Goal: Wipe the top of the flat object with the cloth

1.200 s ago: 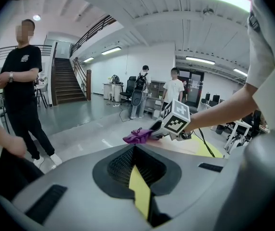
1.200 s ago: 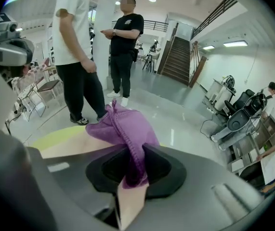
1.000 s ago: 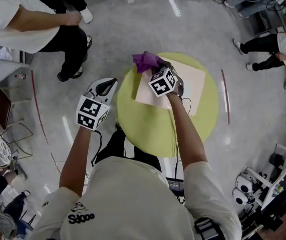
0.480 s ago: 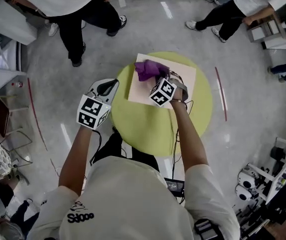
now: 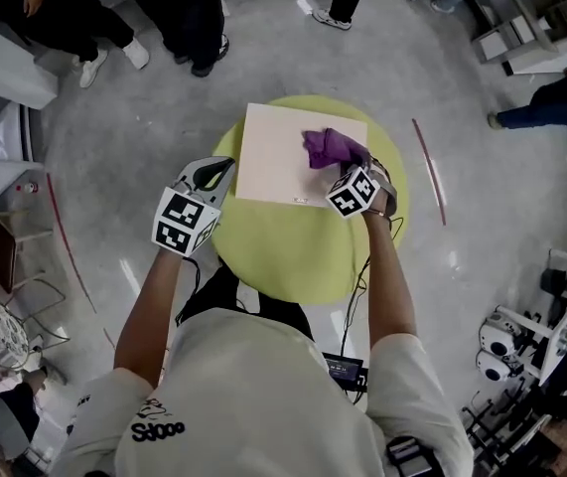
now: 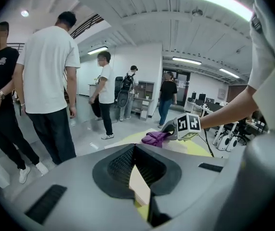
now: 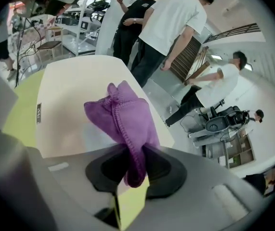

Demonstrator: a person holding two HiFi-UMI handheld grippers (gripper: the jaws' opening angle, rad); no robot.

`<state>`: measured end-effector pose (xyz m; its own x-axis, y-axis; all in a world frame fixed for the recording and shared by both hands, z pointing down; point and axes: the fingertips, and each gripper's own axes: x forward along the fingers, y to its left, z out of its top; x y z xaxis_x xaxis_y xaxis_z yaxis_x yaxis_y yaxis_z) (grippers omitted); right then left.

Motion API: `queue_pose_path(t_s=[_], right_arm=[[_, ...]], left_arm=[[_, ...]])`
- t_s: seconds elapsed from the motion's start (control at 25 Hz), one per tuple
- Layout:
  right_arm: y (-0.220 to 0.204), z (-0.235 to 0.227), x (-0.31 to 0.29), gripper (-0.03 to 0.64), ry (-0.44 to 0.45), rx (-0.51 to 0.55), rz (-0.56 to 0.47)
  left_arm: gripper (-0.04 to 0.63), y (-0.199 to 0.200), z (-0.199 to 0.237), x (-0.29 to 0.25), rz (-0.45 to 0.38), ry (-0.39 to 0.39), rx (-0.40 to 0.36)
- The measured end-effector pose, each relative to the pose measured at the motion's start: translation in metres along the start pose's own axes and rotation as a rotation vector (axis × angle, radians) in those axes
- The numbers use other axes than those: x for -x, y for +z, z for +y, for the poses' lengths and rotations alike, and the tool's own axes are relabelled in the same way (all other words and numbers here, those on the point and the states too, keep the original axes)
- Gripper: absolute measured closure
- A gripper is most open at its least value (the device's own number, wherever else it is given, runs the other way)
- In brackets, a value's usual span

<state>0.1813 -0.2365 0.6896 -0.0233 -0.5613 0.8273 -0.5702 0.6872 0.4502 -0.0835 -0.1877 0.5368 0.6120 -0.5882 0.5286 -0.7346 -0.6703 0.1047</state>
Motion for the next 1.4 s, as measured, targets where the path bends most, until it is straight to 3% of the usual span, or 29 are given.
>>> queue_pose_path(t_s=[0.28,0.4,0.6,0.76,0.92,1.4], right_arm=[[-0.006,-0.008,0.004,0.526,-0.026,-0.158,-0.01],[-0.007,-0.012,0.006,0.526,-0.047,-0.175,-0.015],[-0.013,-0.01,0.008,0.526,-0.095,-0.087,-0.014],[-0.005,-0.001,0.007,0.526,-0.077,-0.102,-0.003],[0.023,0.015,0.01,0.526,-0.035,-0.109,-0.034],[0.128,0.094,0.014,0.526,0.114,0.086,-0.173]], left_arm=[[0.591,0.003,-0.004,-0.003,0.009,-0.012,-0.015],[0.591,0.003,-0.002,-0.001,0.013,-0.007,-0.012],[0.591,-0.001,0.001,0.001,0.022,-0.003,-0.009],[0.591,-0.004,0.005,0.002,0.028,-0.002,-0.004],[0.591,-0.006,0.008,0.005,0.03,-0.001,-0.001],[0.591,-0.02,0.033,0.028,0.03,0.048,0.035]])
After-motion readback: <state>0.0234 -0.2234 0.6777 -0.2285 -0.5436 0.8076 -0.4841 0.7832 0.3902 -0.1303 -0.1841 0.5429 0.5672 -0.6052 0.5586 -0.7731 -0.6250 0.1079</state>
